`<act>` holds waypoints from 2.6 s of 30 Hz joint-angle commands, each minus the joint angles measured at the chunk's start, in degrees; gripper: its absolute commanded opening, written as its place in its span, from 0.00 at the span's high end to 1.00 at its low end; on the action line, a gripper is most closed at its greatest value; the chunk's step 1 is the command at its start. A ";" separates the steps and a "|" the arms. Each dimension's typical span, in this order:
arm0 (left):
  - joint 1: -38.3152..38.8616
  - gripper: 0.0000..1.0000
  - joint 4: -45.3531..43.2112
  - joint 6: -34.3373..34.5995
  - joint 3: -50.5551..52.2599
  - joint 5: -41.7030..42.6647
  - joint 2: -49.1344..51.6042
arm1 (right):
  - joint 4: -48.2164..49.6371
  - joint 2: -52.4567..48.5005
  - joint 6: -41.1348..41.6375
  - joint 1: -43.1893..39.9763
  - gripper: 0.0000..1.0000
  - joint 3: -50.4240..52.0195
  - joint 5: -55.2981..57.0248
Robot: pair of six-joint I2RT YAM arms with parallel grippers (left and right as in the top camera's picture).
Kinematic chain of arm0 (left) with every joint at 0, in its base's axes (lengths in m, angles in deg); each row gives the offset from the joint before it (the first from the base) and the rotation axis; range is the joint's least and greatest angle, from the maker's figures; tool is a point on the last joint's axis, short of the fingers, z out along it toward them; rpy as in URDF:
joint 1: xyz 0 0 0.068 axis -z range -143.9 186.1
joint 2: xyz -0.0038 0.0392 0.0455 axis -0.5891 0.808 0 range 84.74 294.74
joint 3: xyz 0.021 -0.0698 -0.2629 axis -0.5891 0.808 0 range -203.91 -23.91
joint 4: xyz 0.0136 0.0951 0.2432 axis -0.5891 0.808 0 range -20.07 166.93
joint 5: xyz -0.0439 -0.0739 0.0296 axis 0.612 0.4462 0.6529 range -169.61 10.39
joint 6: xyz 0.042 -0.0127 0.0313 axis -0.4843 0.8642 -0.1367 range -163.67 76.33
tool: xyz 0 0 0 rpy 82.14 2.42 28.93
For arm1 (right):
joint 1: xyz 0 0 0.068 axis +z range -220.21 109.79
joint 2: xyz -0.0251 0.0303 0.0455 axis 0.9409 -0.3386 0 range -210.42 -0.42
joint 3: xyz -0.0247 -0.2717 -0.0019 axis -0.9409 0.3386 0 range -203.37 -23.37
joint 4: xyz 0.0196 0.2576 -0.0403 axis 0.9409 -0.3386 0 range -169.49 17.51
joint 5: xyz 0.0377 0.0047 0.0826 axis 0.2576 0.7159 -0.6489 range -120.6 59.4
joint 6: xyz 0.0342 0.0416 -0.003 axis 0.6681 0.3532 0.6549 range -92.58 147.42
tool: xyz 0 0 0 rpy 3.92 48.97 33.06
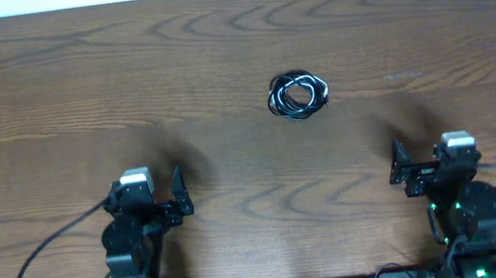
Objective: Untangle cables
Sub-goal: 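Move the left gripper forward to the black-and-white cable coil, then grasp the cable coil with the left gripper from above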
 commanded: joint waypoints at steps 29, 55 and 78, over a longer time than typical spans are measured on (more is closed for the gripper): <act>-0.35 0.03 40.19 2.05 -40.89 4.98 38.21 | -24.28 -51.45 -0.33 0.28 0.01 -46.77 -20.13; 11.52 0.03 18.88 2.95 -54.84 16.96 59.74 | -32.09 -53.96 -0.72 5.31 0.05 -54.49 -5.99; 24.48 0.03 -8.83 6.03 -54.84 7.80 87.12 | -35.12 -53.96 1.68 5.33 0.03 -54.49 -3.72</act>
